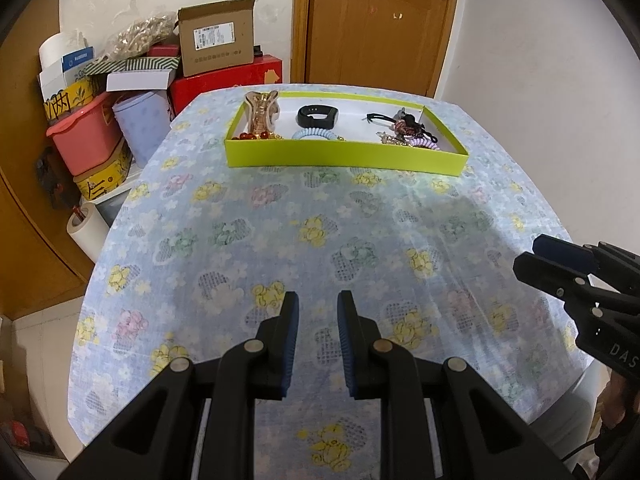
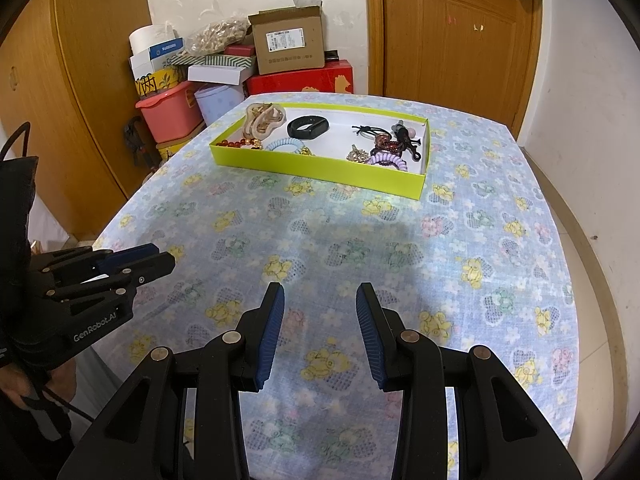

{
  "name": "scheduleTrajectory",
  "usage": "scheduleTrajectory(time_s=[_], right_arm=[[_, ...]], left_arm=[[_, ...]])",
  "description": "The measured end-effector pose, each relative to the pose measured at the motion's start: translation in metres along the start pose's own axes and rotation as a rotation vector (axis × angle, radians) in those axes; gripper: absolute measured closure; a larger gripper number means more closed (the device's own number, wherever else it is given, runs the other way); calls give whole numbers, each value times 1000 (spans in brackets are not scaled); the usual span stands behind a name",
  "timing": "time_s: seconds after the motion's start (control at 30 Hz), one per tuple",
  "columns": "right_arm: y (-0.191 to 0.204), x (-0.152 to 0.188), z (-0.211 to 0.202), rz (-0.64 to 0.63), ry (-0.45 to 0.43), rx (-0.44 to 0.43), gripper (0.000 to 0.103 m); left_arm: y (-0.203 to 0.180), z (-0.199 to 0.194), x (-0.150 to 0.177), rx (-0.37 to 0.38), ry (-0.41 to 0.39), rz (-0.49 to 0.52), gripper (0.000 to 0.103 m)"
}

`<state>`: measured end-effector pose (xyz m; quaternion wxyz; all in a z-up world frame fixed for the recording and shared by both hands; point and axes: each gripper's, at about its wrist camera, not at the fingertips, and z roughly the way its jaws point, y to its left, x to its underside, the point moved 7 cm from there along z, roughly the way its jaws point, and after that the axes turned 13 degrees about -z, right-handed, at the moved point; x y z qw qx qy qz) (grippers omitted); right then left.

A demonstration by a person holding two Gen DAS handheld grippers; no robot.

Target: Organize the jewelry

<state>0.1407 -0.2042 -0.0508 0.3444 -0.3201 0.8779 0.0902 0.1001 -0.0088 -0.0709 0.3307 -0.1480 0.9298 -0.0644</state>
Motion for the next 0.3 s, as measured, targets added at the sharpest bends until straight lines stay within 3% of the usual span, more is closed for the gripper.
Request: scheduleTrajectory(time_s=[0.3], right_arm=[[1,4,2,-2,-4,3,65]], left_arm=[[-1,-2,0,4,-8,-1,82]])
